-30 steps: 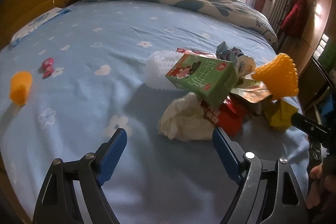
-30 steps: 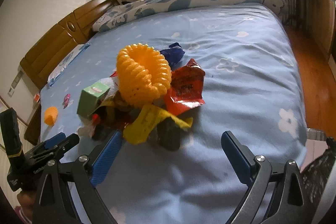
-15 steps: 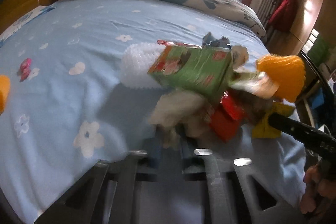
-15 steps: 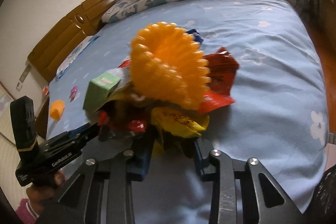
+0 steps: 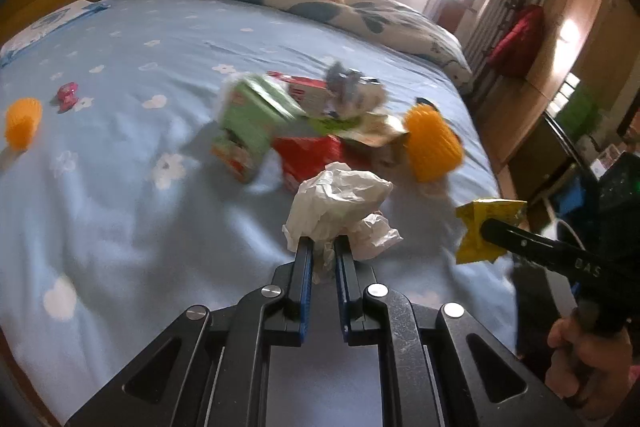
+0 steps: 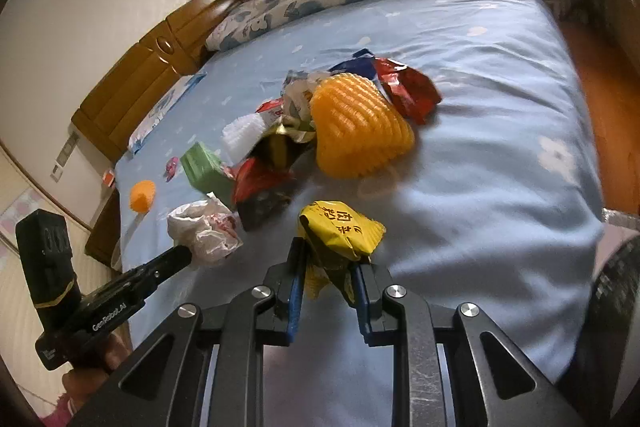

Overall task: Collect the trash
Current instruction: 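Carry tissue and yellow bag to the bin and open both tools over it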

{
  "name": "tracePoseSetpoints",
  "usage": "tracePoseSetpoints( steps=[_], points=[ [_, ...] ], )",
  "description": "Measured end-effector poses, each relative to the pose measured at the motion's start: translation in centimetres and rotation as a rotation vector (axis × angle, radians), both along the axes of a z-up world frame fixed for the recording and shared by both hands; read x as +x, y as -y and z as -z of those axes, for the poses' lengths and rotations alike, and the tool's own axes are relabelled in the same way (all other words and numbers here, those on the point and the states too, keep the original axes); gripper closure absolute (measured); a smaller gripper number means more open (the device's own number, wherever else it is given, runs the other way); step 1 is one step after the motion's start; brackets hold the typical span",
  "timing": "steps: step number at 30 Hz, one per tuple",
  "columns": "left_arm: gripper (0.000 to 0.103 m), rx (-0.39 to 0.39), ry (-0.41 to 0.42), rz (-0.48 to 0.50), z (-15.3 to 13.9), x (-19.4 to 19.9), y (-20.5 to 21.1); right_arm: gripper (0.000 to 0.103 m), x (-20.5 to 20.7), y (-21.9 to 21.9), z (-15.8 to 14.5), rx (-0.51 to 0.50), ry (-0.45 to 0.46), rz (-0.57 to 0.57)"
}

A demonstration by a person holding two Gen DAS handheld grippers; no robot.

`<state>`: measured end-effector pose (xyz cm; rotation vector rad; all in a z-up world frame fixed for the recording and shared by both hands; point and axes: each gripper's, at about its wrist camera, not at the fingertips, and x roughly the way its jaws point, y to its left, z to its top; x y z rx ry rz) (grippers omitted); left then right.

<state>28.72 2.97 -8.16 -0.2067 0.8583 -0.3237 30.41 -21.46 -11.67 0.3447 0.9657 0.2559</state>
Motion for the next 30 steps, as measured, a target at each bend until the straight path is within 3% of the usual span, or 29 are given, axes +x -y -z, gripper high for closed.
tracePoseSetpoints(
  steps=[14, 30],
  points=[
    [0.094, -0.034, 0.029, 0.132, -3.3, -6.4, 4.4, 0.081, -7.5, 5.2, -4.2, 0.014, 0.079, 0.101],
    [0.093, -0.003, 0.044, 0.36, -4.3, -7.1, 14.9, 0.081, -14.2, 16.1, -5.6, -0.011, 0.099, 0.321]
  ],
)
